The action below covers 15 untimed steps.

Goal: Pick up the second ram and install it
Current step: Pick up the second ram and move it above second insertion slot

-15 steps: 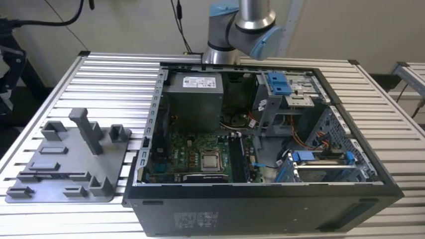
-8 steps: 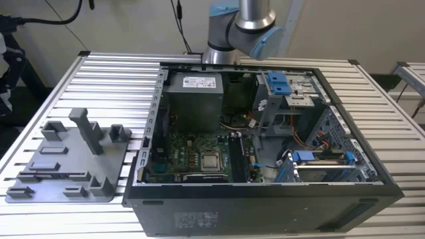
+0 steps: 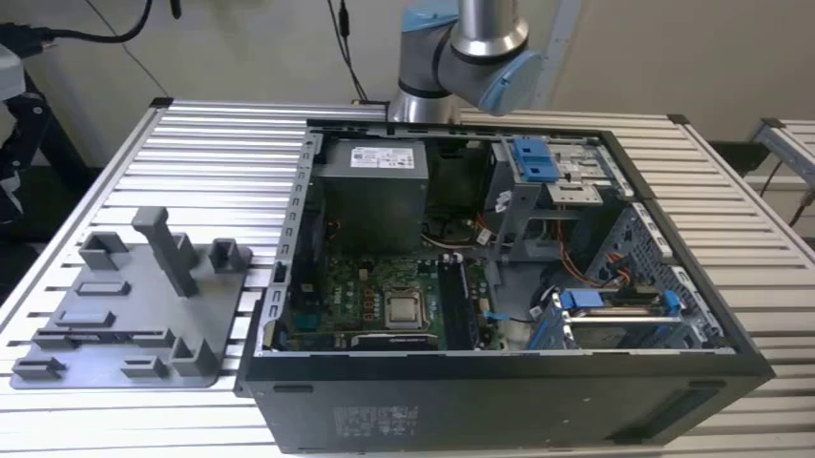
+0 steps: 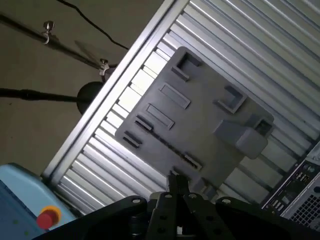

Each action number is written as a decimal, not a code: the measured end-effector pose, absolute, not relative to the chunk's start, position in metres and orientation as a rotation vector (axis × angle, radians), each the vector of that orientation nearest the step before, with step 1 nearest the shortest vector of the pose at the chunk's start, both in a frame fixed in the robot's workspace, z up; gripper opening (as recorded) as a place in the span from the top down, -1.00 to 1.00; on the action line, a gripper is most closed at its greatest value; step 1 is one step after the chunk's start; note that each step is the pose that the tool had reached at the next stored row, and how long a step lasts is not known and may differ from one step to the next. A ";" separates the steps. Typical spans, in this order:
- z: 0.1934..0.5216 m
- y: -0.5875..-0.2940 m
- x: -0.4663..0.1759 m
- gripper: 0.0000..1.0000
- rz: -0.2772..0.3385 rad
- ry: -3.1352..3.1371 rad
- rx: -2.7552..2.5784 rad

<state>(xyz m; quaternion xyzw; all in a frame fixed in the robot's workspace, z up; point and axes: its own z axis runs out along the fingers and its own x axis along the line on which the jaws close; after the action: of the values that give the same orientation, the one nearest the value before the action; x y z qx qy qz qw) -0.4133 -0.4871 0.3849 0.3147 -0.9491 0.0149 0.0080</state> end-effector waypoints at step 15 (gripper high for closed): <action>0.384 -0.487 -0.413 0.79 0.049 -2.873 1.239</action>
<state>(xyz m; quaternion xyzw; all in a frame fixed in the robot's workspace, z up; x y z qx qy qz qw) -0.4133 -0.4871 0.3842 0.3958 -0.9182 0.0156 0.0064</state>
